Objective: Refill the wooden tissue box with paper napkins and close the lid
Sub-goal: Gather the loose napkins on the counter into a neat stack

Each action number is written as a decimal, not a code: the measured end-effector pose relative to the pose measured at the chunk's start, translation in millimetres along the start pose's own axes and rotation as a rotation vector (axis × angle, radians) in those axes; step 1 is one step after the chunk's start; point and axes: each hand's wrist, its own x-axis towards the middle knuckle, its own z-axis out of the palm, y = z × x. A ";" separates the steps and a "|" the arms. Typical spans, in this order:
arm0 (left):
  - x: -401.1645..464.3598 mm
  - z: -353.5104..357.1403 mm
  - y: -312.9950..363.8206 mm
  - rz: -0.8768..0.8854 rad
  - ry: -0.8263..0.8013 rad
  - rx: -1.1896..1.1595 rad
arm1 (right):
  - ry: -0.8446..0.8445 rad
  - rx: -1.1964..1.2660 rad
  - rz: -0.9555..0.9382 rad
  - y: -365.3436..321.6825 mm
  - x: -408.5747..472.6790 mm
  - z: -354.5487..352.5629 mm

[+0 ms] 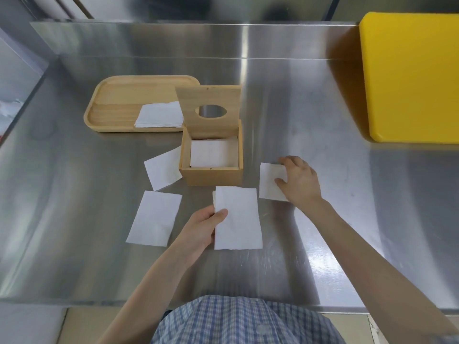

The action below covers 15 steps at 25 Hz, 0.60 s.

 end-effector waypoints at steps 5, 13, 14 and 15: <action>1.0 -1.3 3.4 -0.014 0.011 -0.038 | -0.015 -0.065 0.016 0.2 6.0 2.6; -2.5 -3.2 3.8 -0.018 0.048 -0.070 | -0.032 0.034 0.113 -1.8 -2.9 -2.2; -3.5 -3.3 3.2 -0.020 0.049 -0.072 | -0.039 0.036 0.117 -1.9 -4.5 -2.7; -4.6 -3.2 2.7 -0.020 0.051 -0.066 | -0.041 0.028 0.113 -2.0 -6.9 -3.1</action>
